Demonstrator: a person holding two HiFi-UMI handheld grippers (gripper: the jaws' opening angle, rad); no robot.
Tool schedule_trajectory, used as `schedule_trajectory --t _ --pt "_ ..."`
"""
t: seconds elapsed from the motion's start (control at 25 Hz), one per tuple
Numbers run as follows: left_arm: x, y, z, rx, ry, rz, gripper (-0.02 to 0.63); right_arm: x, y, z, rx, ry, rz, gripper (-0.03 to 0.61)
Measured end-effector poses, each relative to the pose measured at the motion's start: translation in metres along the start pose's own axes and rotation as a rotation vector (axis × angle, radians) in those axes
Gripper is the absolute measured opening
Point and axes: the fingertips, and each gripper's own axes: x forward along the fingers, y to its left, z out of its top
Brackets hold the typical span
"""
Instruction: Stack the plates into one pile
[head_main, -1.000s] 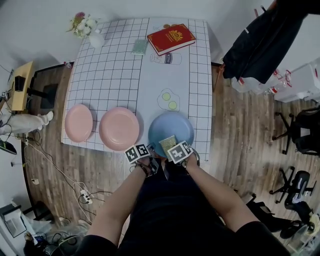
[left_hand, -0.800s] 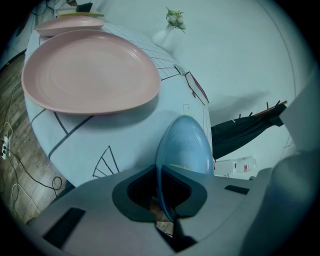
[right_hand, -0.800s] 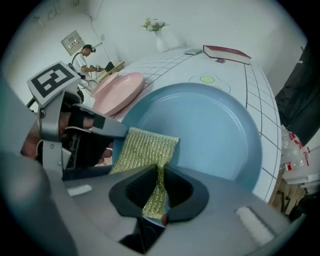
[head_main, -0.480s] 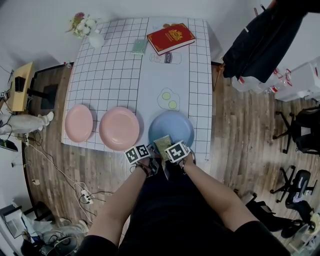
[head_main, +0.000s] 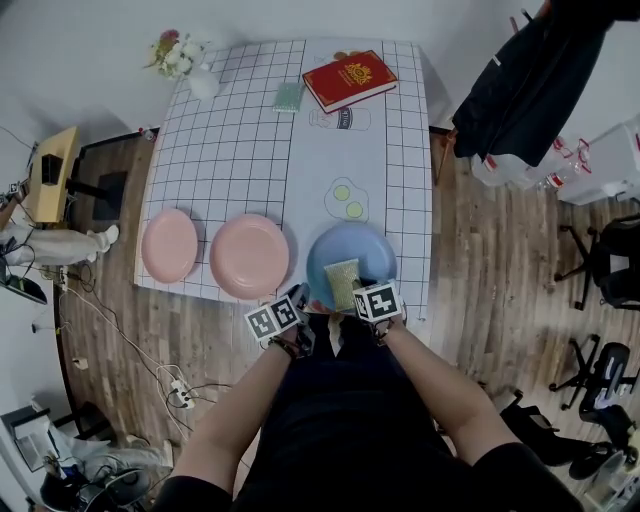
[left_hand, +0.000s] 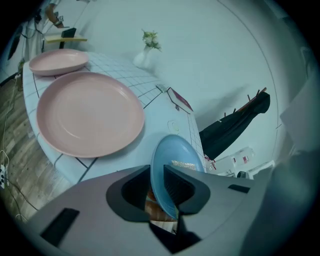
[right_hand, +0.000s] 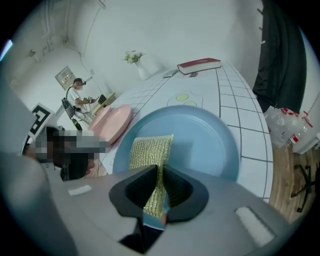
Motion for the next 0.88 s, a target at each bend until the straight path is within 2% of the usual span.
schedule_trajectory --t 0.16,0.28,0.32,0.68,0.88 --pt "-0.037 -0.002 0.014 0.047 -0.086 -0.021 0.074 -0.017 -0.006 0.011 0.049 -0.076 -0.017 0.054" --pt "-0.061 0.002 0.030 0.097 -0.156 -0.003 -0.005 -0.027 -0.005 0.023 0.048 -0.143 -0.022 0.054" --pt "-0.069 0.001 0.035 0.119 -0.175 -0.004 -0.005 -0.032 -0.004 0.026 0.048 -0.163 -0.029 0.054" --pt "-0.130 -0.015 0.067 0.450 -0.288 -0.065 -0.005 -0.093 0.026 0.030 0.070 -0.339 -0.126 0.052" --pt "-0.184 -0.010 0.066 0.546 -0.325 -0.124 -0.005 -0.132 0.064 0.021 0.059 -0.459 -0.199 0.052"
